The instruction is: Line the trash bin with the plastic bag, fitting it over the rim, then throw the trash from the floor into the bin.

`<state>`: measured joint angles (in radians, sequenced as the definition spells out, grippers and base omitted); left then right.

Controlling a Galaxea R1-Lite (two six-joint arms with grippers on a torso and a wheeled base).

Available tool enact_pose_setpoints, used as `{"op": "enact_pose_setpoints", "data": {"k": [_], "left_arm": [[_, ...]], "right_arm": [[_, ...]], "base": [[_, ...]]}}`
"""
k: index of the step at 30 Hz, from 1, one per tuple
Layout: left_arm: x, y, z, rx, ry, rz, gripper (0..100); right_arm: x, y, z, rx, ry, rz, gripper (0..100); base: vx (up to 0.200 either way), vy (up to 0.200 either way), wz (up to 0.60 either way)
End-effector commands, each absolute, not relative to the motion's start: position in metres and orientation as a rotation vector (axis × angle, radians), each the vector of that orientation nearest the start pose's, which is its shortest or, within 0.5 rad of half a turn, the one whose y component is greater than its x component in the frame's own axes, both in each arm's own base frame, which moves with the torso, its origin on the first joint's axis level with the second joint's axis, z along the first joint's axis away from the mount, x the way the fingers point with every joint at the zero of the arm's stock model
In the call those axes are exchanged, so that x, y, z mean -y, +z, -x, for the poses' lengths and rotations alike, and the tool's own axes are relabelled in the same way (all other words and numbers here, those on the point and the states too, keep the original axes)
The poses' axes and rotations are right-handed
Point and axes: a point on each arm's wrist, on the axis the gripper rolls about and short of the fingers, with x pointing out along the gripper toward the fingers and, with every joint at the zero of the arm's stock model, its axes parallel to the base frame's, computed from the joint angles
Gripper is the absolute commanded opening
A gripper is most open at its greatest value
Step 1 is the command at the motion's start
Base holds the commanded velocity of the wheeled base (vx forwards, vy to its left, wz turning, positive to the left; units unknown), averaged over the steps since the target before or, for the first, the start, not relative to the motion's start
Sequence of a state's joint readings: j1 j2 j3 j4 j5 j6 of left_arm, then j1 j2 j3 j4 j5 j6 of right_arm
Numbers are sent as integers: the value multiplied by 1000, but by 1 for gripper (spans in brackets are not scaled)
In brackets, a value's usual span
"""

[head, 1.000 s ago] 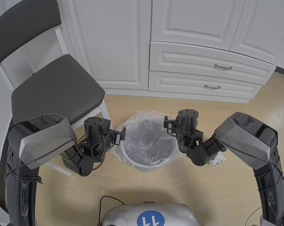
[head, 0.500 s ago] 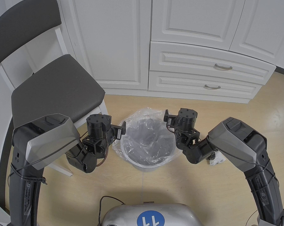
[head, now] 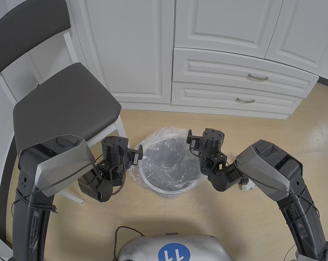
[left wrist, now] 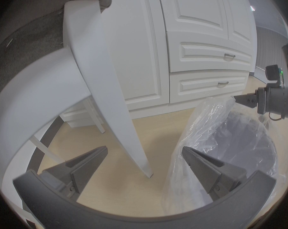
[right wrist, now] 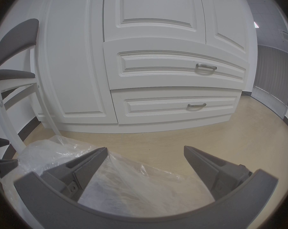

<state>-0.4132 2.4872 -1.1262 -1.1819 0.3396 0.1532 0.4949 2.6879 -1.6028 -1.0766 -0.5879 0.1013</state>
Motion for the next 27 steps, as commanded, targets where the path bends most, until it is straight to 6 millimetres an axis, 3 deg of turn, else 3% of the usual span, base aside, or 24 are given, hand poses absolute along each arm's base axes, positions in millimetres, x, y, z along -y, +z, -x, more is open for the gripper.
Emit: {"op": "enact_pose_setpoints", "data": {"k": [1,12,27], "left_arm": [[174,2,-413,-177,-89,-225,100],[186,-8,-404,-207,-127,-233,100],[196,-5,-395,-204,-152,-217,100]], "right_arm": [[-235,10,-461,-1,-92,-98,100],[-228,19,-465,16,-105,-106,100],[-221,23,-468,26,-119,-111,100]], "base": [[0,0,0],[0,0,0],[0,0,0]]}}
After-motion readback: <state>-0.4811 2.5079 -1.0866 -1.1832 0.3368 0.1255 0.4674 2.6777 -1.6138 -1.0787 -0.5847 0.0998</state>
